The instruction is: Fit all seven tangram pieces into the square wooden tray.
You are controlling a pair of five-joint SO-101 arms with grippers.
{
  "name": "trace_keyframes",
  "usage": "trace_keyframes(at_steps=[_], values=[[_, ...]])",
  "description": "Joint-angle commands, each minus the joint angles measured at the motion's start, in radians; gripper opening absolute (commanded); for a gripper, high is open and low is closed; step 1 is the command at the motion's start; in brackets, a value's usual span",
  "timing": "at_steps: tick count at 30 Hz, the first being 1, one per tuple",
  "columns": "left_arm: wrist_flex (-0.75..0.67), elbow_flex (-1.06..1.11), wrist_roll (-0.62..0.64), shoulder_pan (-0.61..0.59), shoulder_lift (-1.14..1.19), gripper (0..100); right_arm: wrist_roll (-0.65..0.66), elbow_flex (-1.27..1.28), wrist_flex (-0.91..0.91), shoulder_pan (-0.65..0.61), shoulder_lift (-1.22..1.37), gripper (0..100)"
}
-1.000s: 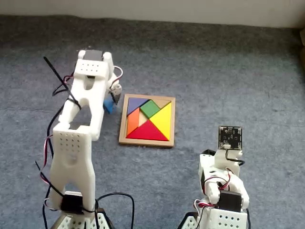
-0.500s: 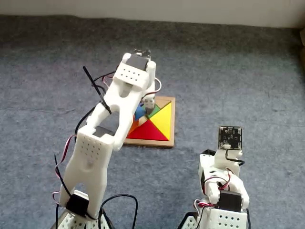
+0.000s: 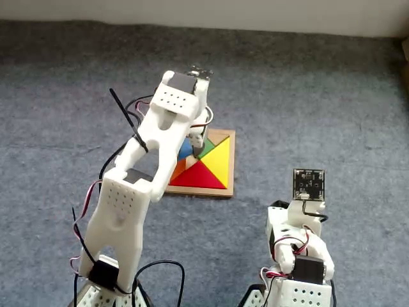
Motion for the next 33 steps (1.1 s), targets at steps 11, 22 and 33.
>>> trace_keyframes(at_steps=[11,22,33], values=[[0.008,-0.022,-0.109,-0.007,-0.005,26,-0.005,0.105,-0.002,0.01,-0.008,1.1],[0.008,-0.022,-0.106,-0.024,-0.015,26,-0.005,0.105,-0.002,0.01,-0.008,1.1],[0.0,-0.028,-0.106,0.005,-0.01,1,-0.005,0.105,-0.004,0.01,-0.008,1.1]])
